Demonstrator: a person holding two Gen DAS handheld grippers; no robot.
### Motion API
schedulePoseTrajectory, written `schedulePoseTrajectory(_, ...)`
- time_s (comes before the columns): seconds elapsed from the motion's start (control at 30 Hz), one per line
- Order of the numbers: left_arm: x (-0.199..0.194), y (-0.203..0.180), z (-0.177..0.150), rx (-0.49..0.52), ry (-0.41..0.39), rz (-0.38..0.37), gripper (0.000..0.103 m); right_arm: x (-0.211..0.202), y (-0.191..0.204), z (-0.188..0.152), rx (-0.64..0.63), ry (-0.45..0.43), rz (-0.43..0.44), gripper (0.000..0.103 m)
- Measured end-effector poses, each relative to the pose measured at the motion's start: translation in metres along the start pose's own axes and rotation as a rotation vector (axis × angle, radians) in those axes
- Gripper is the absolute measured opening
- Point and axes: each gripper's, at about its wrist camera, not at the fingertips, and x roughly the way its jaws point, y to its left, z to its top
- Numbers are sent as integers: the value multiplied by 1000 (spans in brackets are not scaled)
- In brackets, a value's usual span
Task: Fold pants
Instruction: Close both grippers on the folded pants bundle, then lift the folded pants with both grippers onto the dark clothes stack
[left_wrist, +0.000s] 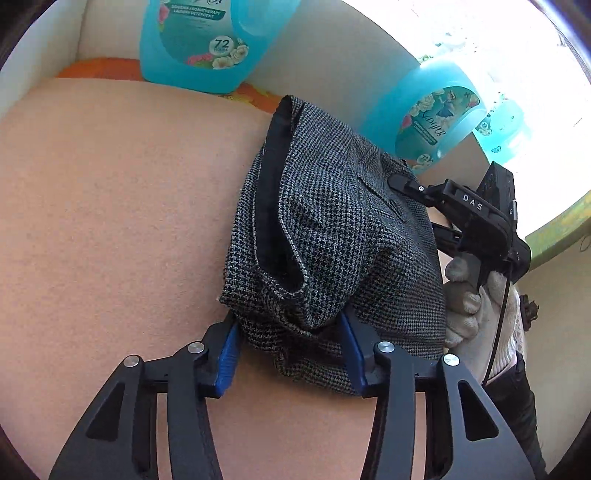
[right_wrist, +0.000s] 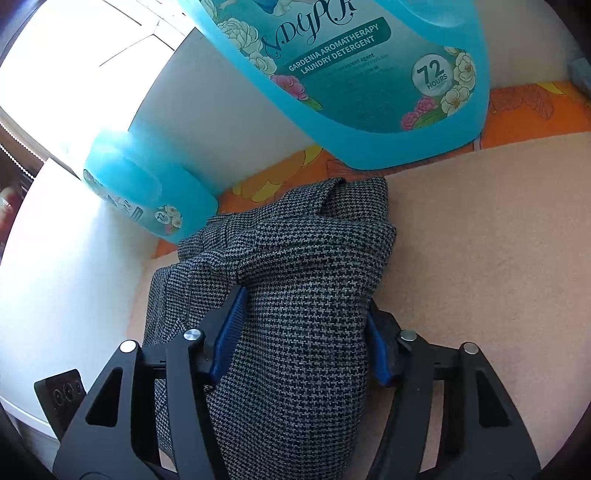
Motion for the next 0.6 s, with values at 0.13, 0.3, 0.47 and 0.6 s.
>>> schedulePoseTrajectory(0.13,-7,-2,-2,-5,-54,-24,39,-10,7,0,-22,-22,5,30)
schedulePoseTrajectory(0.3,-22,-6,-4,15,-98,-47,34,-32,26,-2,-77,-65,5,22)
schedulePoseTrajectory(0.47,-35,-11,-6,31,-123,-63,33,-54,55,-9,-176,-99,-38,21)
schedulePoseTrajectory(0.6,-42,-23,-10,72,-133,-64,33,-72,69,-14,-219,-123,-60,20)
